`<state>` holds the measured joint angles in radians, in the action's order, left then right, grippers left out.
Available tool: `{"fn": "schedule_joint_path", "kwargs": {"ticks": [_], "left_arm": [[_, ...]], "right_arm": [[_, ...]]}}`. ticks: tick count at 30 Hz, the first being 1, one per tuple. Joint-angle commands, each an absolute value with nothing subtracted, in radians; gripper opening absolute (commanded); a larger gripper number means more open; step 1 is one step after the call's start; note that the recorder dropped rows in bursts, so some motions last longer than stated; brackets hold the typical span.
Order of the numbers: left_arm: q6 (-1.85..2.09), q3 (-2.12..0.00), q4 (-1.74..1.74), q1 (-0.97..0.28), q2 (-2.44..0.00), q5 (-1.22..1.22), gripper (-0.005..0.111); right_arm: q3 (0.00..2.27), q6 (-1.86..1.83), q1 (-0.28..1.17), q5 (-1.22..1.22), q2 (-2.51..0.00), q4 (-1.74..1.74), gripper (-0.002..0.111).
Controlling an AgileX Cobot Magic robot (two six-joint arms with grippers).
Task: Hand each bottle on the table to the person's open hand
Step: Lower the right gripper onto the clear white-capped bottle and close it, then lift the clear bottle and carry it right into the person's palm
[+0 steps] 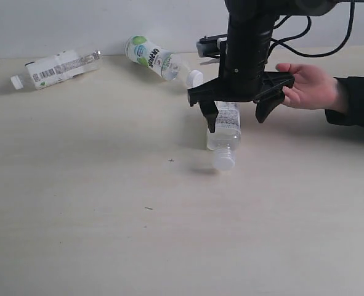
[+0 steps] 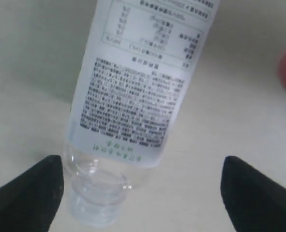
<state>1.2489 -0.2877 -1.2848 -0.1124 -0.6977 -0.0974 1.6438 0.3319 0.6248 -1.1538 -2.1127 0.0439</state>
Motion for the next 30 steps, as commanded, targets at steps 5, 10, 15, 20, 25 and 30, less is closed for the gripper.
{"fn": "schedule_joint_path", "kwargs": {"ticks": [5, 10, 15, 20, 25, 30], "left_arm": [[1.252, -0.283, -1.286, -0.11, -0.693, -0.117, 0.0], [1.252, -0.283, -1.286, -0.11, -0.693, -0.117, 0.0], [1.252, -0.283, -1.286, -0.11, -0.693, -0.124, 0.0], [1.252, -0.283, -1.286, -0.11, -0.693, -0.126, 0.0], [1.252, -0.283, -1.286, -0.11, -0.693, -0.128, 0.0], [1.252, -0.283, -1.286, -0.11, -0.693, -0.128, 0.0]], "right_arm": [[1.653, 0.431, 0.628, -1.002, -2.13, 0.041, 0.083], [1.653, 0.546, 0.628, -0.995, -2.132, 0.116, 0.083], [1.653, 0.552, 0.628, -0.987, -2.157, 0.104, 0.083], [1.653, 0.554, 0.628, -0.962, -2.198, 0.104, 0.083], [1.653, 0.554, 0.628, -0.933, -2.2, 0.104, 0.074], [1.653, 0.552, 0.628, -0.94, -2.2, 0.095, 0.019]]}}
